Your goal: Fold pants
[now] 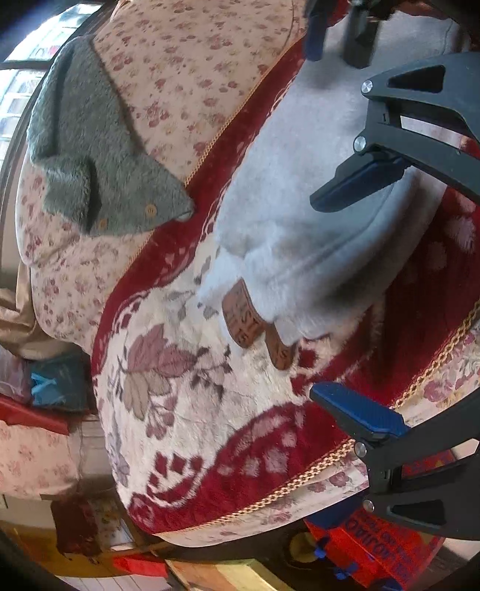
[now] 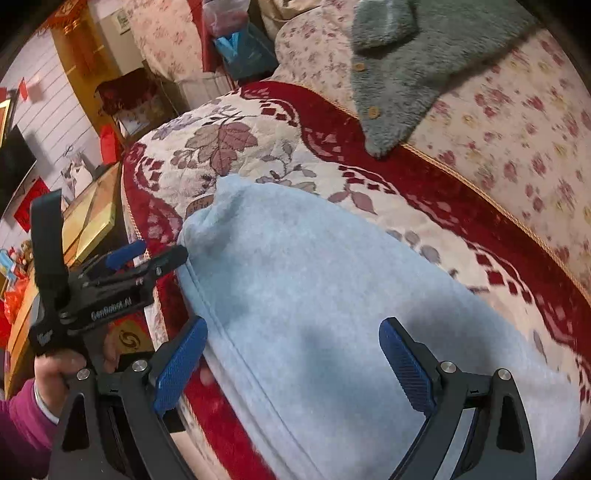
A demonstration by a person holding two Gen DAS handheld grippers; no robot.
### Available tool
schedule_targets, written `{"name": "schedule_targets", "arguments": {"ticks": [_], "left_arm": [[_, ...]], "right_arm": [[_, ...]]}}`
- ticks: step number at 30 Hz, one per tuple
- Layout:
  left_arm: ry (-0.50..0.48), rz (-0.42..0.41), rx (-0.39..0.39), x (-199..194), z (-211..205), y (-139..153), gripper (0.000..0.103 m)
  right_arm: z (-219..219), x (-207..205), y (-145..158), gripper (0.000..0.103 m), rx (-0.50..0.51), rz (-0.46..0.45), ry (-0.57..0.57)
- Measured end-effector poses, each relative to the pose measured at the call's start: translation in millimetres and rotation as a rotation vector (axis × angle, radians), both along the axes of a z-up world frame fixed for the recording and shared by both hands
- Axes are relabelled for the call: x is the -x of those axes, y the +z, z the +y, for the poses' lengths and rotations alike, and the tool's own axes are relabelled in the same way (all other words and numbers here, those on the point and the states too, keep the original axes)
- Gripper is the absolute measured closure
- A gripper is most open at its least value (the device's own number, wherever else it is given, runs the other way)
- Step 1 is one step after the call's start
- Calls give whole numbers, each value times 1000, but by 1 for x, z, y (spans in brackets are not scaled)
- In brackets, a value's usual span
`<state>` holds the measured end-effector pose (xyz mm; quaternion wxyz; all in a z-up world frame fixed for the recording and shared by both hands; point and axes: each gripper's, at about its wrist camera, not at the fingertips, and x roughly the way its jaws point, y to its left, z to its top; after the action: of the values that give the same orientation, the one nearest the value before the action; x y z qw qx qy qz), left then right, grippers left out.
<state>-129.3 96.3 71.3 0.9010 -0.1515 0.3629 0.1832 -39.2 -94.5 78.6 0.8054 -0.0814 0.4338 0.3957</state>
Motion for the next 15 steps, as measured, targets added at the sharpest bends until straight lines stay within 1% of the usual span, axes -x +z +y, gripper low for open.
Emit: {"name": "schedule_targets", "arguments": {"ticks": [3,7,12,15], "left_arm": [[3,4,30,1,7,-7,10],[11,11,81,1,12,-13,10],[33,34,158,-2,22,-24,10],[34,36,177,-4,25,-27,10]], "right_arm": [[19,-15,2,6,20,-18,30],[48,-34,1,6,72,-41,61],[82,-55,0,6,106,-65,91],[104,-66,-7,6,120,-56,157]]}}
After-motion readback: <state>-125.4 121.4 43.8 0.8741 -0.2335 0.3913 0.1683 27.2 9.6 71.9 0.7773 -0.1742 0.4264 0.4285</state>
